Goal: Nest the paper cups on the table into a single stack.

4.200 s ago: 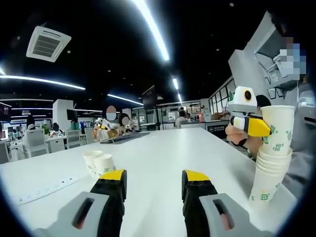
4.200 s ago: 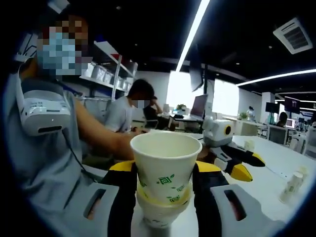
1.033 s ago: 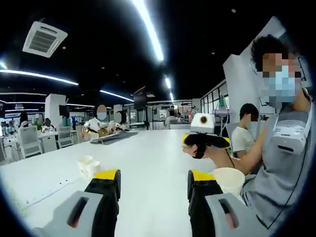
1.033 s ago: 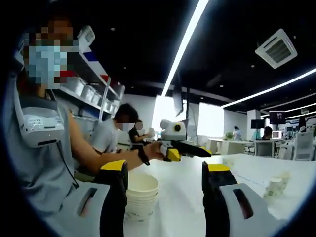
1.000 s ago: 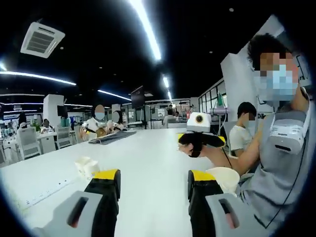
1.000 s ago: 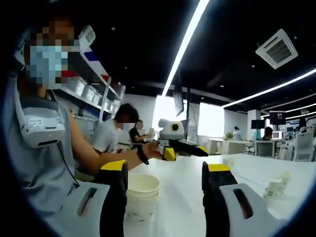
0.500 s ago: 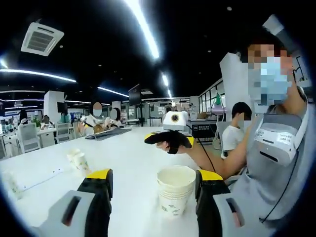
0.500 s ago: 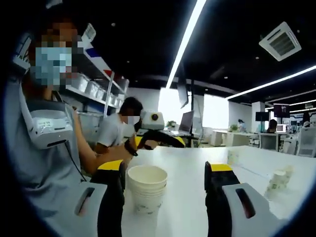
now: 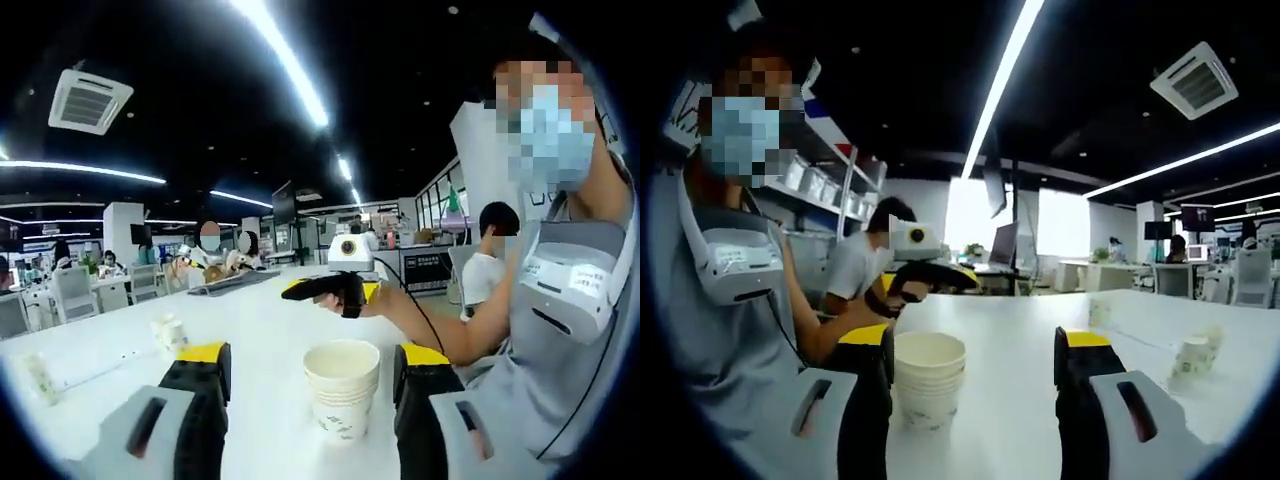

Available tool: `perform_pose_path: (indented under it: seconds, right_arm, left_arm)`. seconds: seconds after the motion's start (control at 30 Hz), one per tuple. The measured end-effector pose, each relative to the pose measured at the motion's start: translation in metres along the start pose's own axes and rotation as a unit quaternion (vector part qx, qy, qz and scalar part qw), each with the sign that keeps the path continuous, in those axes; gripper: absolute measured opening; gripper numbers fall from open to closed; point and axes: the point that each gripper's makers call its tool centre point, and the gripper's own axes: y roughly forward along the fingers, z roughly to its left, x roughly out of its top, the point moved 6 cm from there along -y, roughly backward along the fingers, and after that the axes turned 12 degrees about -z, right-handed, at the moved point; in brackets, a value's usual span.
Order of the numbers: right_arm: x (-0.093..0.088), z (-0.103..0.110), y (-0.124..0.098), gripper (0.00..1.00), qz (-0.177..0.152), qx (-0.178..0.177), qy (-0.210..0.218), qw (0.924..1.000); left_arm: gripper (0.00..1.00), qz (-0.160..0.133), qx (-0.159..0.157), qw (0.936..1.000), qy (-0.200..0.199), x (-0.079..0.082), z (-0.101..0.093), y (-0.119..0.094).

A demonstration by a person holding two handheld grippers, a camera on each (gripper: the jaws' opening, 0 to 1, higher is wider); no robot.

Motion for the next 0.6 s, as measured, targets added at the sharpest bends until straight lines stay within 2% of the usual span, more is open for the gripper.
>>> perform_pose_path:
  seconds: [0.07, 0.13, 0.23, 0.33, 0.47, 0.6]
  right_arm:
    - [0.001, -0.003, 0.0, 0.68, 0.002, -0.009, -0.002, 1.0]
    - [0.003, -0.012, -0.002, 0.68, 0.01, -0.033, -0.007, 0.9994]
    - [0.004, -0.026, -0.007, 0.68, 0.034, -0.065, -0.025, 0.997]
    - [0.005, -0.044, -0.01, 0.68, 0.046, -0.091, -0.035, 0.9942]
    - [-0.001, -0.081, -0.015, 0.68, 0.065, -0.142, -0.034, 0.9872]
    - [-0.009, -0.109, -0.016, 0.68, 0.074, -0.166, -0.027, 0.9829]
  left_arm:
    - [0.71, 0.001, 0.001, 1.0, 0.003, 0.001, -0.001, 0.0]
    - [0.7, -0.007, -0.002, 1.0, 0.004, 0.005, -0.001, 0.0]
    - [0.7, -0.008, 0.004, 0.9999, 0.008, 0.006, -0.001, 0.0]
    - [0.69, -0.006, 0.022, 0.9996, 0.018, 0.008, 0.005, -0.004]
    - [0.69, -0.008, 0.022, 0.9996, 0.015, 0.013, 0.003, -0.009]
    - [0.69, -0.01, 0.021, 0.9995, 0.02, 0.016, 0.002, -0.011]
